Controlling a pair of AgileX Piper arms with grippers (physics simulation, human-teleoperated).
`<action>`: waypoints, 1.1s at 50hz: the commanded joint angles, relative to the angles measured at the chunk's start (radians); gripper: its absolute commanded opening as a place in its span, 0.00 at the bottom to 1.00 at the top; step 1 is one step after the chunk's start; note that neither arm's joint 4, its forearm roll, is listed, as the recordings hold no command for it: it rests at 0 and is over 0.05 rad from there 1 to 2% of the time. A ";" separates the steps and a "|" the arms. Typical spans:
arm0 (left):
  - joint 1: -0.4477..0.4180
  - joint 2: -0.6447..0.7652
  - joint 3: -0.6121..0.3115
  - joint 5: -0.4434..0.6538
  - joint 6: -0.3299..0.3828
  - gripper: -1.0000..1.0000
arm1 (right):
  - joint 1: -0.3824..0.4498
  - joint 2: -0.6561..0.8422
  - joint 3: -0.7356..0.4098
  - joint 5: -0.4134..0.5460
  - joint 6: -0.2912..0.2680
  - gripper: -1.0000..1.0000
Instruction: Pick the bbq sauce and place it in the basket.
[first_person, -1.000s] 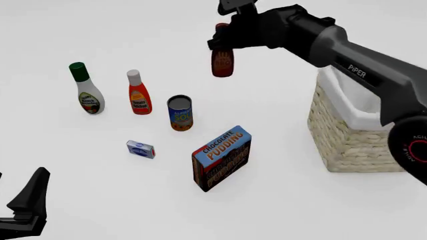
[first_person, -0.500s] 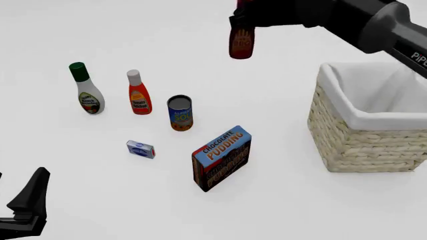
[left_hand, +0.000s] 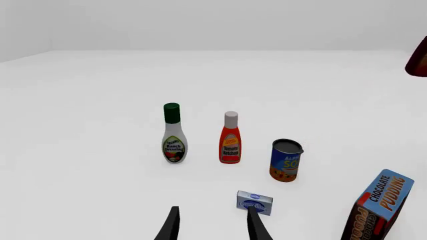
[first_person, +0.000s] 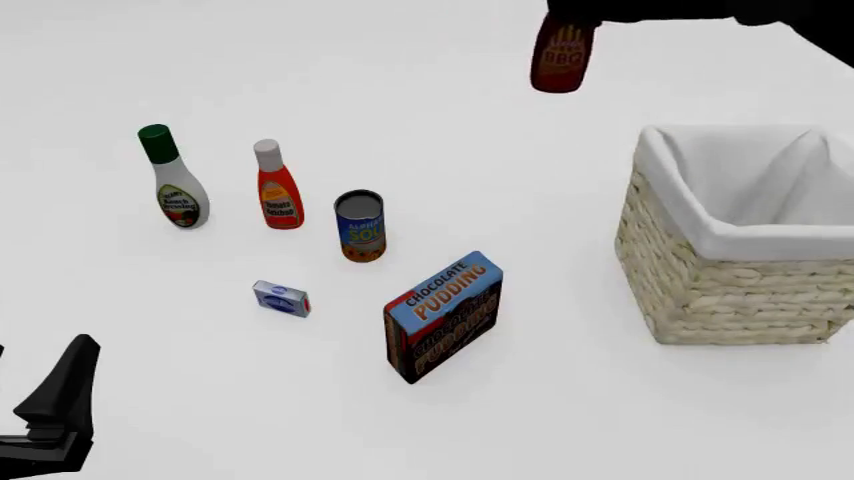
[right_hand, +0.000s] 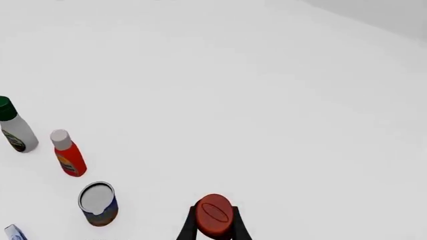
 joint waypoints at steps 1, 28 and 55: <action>0.000 0.000 0.000 0.000 0.000 1.00 | -0.084 -0.105 0.078 -0.006 0.008 0.00; 0.000 0.000 0.000 0.000 0.000 1.00 | -0.245 -0.271 0.186 0.052 -0.020 0.00; 0.000 0.000 0.000 0.000 0.000 1.00 | -0.404 -0.332 0.319 0.044 -0.030 0.00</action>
